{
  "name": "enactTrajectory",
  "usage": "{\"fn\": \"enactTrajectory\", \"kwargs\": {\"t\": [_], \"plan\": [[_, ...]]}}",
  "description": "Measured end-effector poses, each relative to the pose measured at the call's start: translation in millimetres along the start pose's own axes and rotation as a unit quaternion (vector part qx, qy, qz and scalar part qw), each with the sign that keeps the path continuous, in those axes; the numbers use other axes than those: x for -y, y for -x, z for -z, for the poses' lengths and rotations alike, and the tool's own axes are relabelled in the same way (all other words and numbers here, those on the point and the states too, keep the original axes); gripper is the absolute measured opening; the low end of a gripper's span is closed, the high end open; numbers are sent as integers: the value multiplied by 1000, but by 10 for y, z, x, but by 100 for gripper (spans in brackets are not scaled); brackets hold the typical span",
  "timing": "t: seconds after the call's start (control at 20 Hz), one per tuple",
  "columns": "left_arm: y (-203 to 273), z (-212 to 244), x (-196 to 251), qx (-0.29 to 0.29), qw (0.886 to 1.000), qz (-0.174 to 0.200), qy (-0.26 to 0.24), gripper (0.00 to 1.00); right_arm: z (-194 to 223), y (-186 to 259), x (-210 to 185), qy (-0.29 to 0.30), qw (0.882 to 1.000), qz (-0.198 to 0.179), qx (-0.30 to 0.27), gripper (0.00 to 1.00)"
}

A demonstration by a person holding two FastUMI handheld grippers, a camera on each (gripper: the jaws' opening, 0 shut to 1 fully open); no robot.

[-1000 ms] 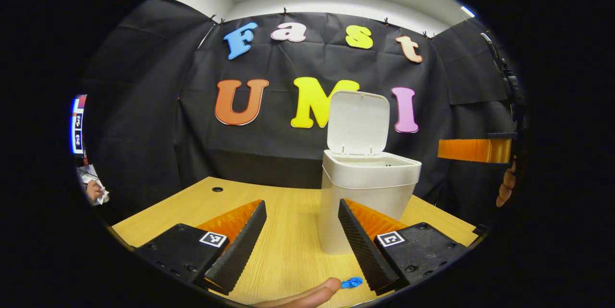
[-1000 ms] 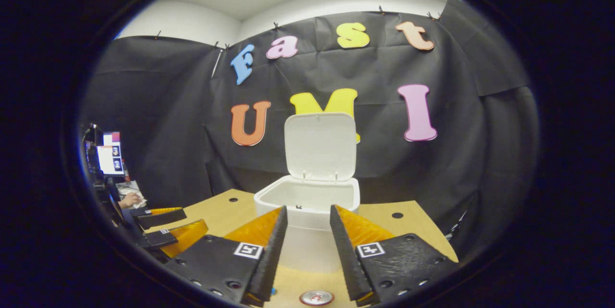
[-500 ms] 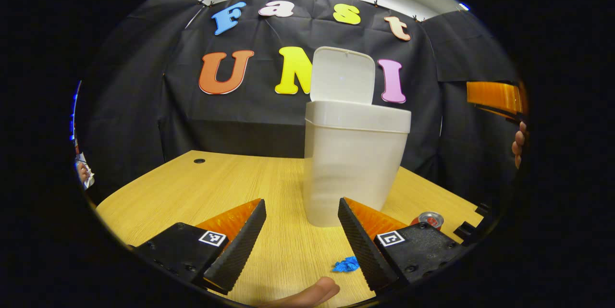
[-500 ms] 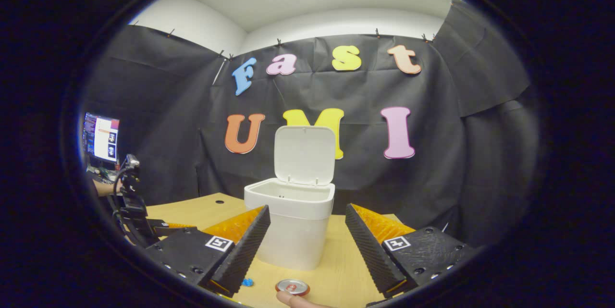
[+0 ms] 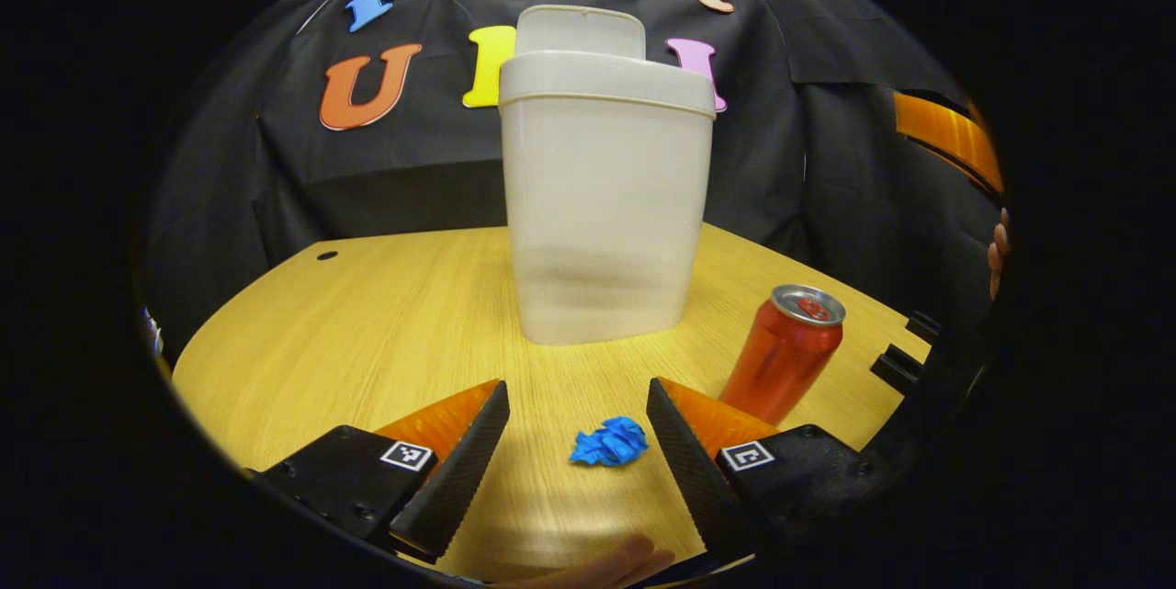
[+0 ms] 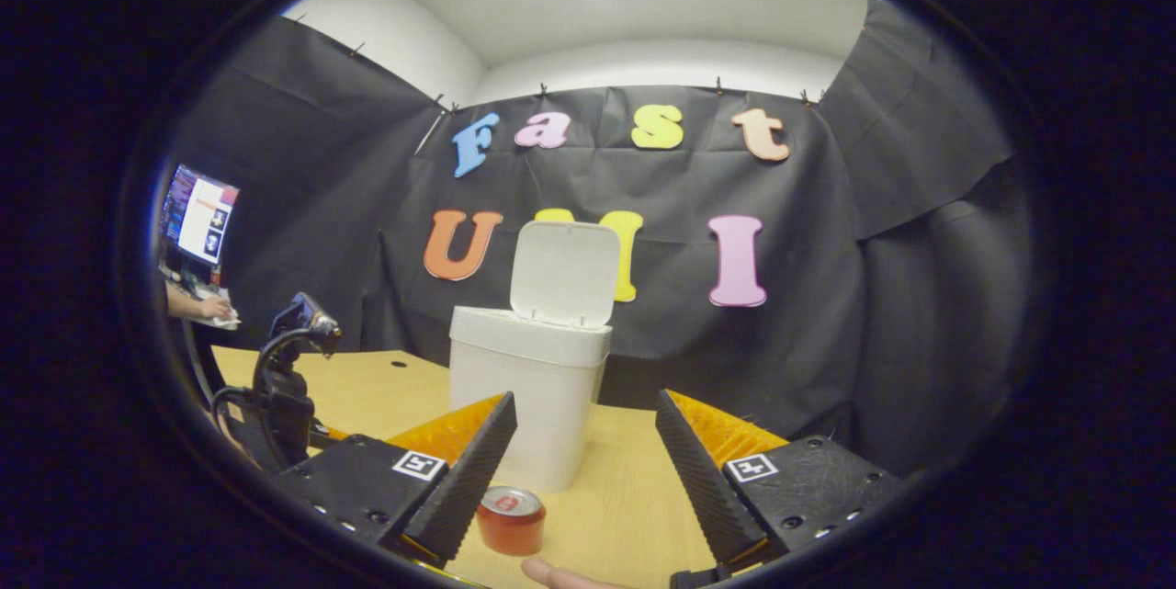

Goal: Press the lid of the desktop garbage bin to open it, pick up the crumpled paper on the desktop and throw it into the bin, then pick up the pop can on the desktop and drop it into the bin, and finally close the garbage bin lid.

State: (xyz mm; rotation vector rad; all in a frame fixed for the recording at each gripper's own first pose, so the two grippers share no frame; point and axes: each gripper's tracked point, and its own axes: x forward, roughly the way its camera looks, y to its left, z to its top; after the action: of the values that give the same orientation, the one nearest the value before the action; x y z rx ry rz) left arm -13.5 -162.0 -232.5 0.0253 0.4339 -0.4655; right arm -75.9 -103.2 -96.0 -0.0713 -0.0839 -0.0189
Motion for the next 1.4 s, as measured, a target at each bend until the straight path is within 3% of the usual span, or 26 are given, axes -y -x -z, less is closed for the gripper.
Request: {"fn": "enactTrajectory", "kwargs": {"t": [0.1,0.25,0.6,0.8,1.05,1.4], "plan": [[-65,77,66,-21,1000,7,11,98,291,85,-140,-2,999,-34,-23,98],[-130,140,157,-43,999,18,1,98,609,178,-148,-6,998,-45,-48,98],[-132,304,160,-71,997,20,-4,79,1436,228,-464,-43,984,-83,-150,98],[-131,318,21,-82,996,-3,-26,63,1562,99,-540,-55,980,-78,-174,98],[-140,293,-45,-75,997,-20,-11,49,1648,-86,-510,-61,977,-57,-198,95],[-163,110,-112,-27,999,-38,-5,45,1718,-279,-593,-40,975,-54,-211,94]]}}
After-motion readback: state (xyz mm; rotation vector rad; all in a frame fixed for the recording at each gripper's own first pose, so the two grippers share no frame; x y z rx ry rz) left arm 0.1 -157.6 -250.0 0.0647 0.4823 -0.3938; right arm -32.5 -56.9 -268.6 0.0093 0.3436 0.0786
